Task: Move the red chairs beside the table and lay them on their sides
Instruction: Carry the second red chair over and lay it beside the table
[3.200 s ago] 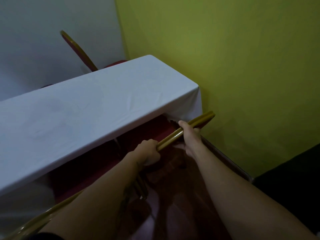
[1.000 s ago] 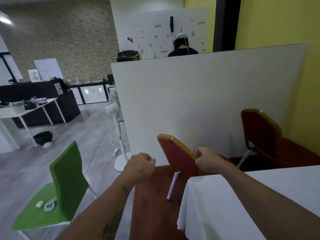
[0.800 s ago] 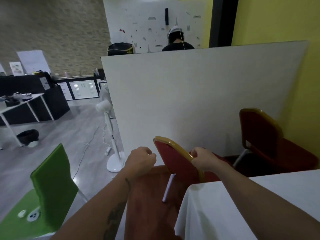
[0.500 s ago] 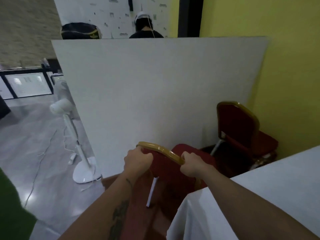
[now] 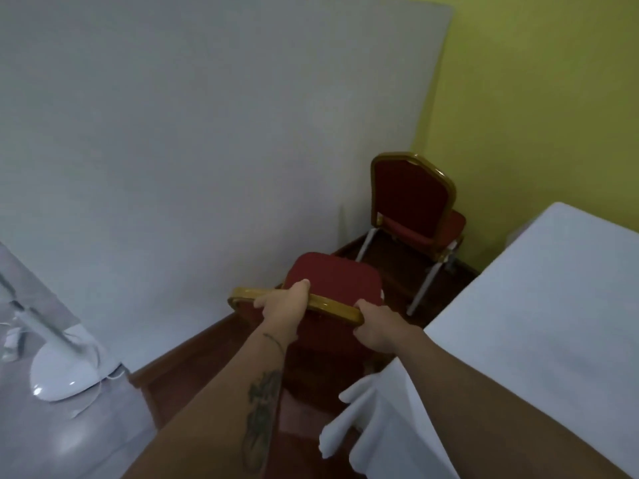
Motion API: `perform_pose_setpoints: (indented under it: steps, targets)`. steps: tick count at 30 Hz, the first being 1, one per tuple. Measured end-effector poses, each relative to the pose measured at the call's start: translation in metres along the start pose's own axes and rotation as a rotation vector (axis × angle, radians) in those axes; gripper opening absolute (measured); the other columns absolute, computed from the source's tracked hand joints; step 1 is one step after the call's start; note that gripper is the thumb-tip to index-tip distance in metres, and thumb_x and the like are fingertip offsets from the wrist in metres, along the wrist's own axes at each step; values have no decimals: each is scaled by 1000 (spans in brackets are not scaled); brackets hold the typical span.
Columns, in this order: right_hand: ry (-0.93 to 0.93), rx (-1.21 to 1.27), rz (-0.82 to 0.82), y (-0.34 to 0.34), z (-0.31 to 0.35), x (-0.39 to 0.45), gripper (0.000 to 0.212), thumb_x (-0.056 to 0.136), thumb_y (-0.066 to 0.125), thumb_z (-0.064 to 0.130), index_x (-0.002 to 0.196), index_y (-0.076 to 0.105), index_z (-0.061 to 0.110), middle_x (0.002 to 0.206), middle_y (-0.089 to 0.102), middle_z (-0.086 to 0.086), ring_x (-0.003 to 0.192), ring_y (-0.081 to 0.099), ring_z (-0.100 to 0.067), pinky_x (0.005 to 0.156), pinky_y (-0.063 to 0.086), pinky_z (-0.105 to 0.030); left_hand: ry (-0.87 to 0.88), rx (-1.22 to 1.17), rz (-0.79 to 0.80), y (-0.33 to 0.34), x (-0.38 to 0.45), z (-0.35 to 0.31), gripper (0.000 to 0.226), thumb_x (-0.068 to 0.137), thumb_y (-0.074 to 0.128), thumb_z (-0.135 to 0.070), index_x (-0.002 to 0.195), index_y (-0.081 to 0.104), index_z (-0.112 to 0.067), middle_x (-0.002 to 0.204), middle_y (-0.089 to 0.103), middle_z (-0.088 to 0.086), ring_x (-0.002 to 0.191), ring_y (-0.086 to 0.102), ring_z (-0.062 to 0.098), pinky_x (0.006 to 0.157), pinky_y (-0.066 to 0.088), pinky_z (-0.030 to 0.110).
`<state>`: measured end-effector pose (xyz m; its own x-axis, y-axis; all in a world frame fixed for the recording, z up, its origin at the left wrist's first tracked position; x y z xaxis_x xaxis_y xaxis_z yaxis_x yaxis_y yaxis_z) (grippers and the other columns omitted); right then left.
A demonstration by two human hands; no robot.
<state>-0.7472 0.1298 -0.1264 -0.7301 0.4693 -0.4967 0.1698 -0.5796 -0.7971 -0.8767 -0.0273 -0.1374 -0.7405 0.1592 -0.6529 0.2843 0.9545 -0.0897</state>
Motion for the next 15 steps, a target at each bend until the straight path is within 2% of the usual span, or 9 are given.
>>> perform_pose_setpoints:
  steps: [2, 3, 5, 7, 8, 11, 15]
  targets:
    - [24, -39, -35, -1, -6, 2, 30, 86, 61, 32, 115, 55, 26, 106, 59, -3, 95, 61, -26, 77, 49, -36, -3, -30, 13, 10, -9, -2, 126, 80, 76, -38, 154, -22, -9, 140, 49, 17, 120, 56, 40, 82, 58, 56]
    - [40, -78, -76, -2, -9, 2, 31, 84, 63, 35, 113, 56, 25, 106, 59, -3, 96, 62, -26, 78, 51, -37, -12, -42, 36, 15, -9, -2, 124, 84, 74, -32, 152, -28, -10, 138, 48, 16, 118, 57, 38, 77, 60, 53]
    - [52, -181, -169, -5, -13, 3, 31, 83, 64, 39, 110, 58, 23, 104, 61, -3, 98, 64, -28, 79, 50, -37, 0, -50, 83, 22, -5, -5, 110, 91, 67, -22, 153, -23, -5, 125, 45, 7, 107, 57, 30, 73, 61, 49]
    - [29, -256, -225, -7, -12, 2, 29, 85, 62, 41, 107, 59, 22, 99, 60, -2, 98, 66, -28, 76, 48, -36, 8, -57, 100, 20, -6, -10, 95, 95, 63, -14, 154, -9, 0, 102, 35, -6, 91, 52, 21, 76, 61, 48]
    - [13, -281, -233, -8, -9, 2, 28, 86, 61, 42, 106, 58, 22, 97, 59, -2, 97, 66, -28, 75, 47, -36, 14, -49, 95, 18, -5, -11, 94, 95, 62, -12, 155, -9, -1, 95, 32, -7, 89, 52, 21, 78, 61, 49]
    - [-40, -350, -206, -7, 4, 0, 28, 89, 61, 41, 107, 60, 20, 98, 61, -4, 95, 66, -28, 74, 48, -35, 14, -36, 57, 8, -1, -12, 97, 91, 66, -9, 153, -10, -7, 103, 43, 4, 106, 58, 28, 73, 62, 51]
    - [-109, -398, -167, 4, 28, -5, 28, 91, 61, 36, 110, 61, 16, 94, 57, -3, 90, 62, -26, 76, 49, -37, 58, 8, 13, -9, 11, -21, 92, 88, 67, -7, 152, 0, -5, 96, 47, 9, 93, 64, 28, 71, 62, 53]
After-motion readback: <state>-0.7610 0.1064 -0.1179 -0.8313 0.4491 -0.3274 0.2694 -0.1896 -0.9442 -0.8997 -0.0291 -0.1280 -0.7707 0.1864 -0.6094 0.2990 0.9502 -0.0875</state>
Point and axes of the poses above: each hand's wrist, its own x-axis towards the middle knuckle, its own y-axis out of the palm, z = x × y, the point moved 8 cm from there along x, towards the middle knuckle
